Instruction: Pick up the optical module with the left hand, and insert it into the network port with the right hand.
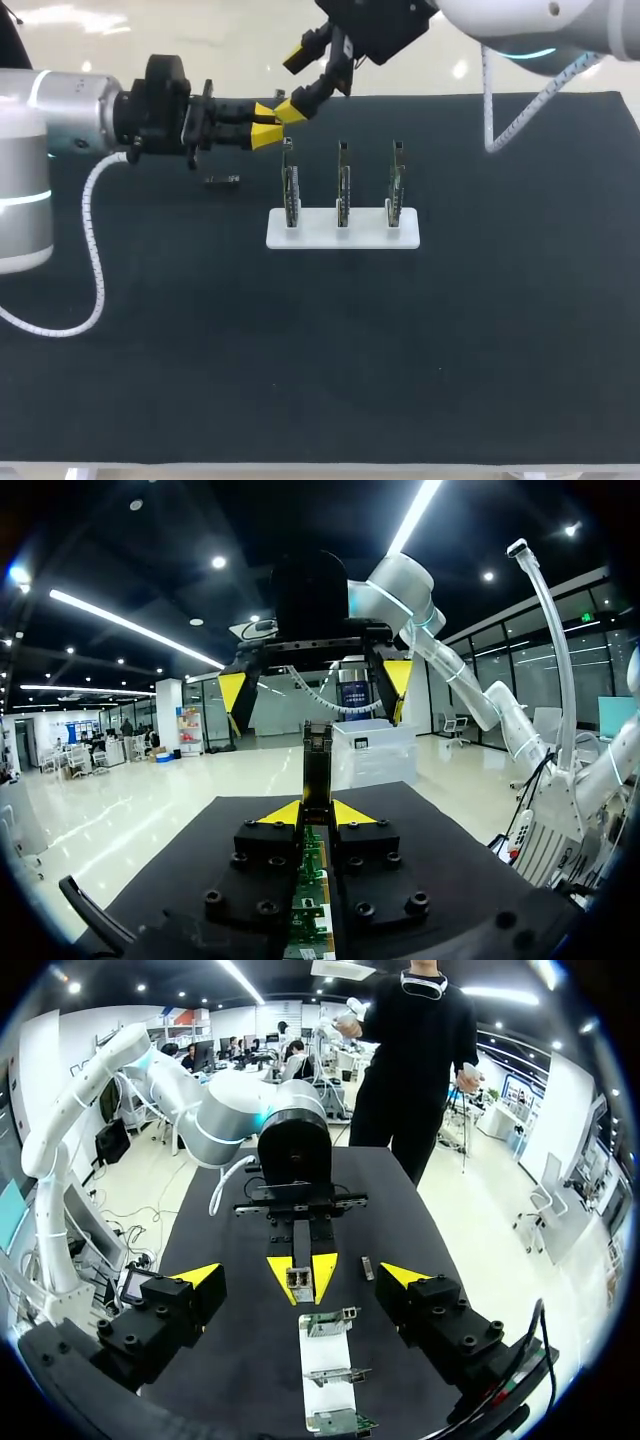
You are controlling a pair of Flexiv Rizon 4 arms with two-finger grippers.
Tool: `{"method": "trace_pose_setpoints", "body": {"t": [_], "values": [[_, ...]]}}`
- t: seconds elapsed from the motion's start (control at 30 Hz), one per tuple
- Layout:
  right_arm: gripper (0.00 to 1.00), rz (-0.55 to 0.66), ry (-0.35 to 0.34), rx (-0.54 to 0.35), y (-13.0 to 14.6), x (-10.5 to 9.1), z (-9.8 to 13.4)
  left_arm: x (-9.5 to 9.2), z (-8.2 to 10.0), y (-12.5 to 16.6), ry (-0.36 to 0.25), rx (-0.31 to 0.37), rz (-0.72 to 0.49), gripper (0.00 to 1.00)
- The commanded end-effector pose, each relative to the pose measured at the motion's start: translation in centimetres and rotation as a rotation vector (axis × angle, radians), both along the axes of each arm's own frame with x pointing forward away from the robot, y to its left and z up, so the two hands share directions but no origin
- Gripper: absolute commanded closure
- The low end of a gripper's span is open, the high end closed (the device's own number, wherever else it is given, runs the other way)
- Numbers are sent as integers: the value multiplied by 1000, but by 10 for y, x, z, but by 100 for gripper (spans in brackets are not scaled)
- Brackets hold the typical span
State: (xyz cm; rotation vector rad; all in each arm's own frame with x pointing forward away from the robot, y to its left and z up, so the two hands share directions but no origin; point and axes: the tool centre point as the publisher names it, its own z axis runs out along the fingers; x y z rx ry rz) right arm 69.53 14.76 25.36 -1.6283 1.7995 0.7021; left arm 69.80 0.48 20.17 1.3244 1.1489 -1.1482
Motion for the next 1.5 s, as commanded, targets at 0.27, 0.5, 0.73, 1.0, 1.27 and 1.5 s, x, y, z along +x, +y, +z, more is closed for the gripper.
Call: {"method": "trace_pose_setpoints", "body": {"t": [0.27, 0.5, 0.73, 1.0, 1.27, 1.5], "values": [[17, -3, -9, 11, 1, -3, -5, 0, 0, 0, -1, 0, 1, 100], [18, -3, -10, 16, 6, -4, -5, 0, 0, 0, -1, 0, 1, 100], [28, -7, -10, 20, 11, -5, -4, 0, 0, 0, -1, 0, 1, 100], [55, -10, -11, 28, 13, -5, -5, 0, 0, 0, -1, 0, 1, 100], [60, -10, -11, 29, 17, -5, -3, 0, 0, 0, -1, 0, 1, 100], [100, -10, -15, 30, 18, -3, -5, 0, 0, 0, -1, 0, 1, 100]]}}
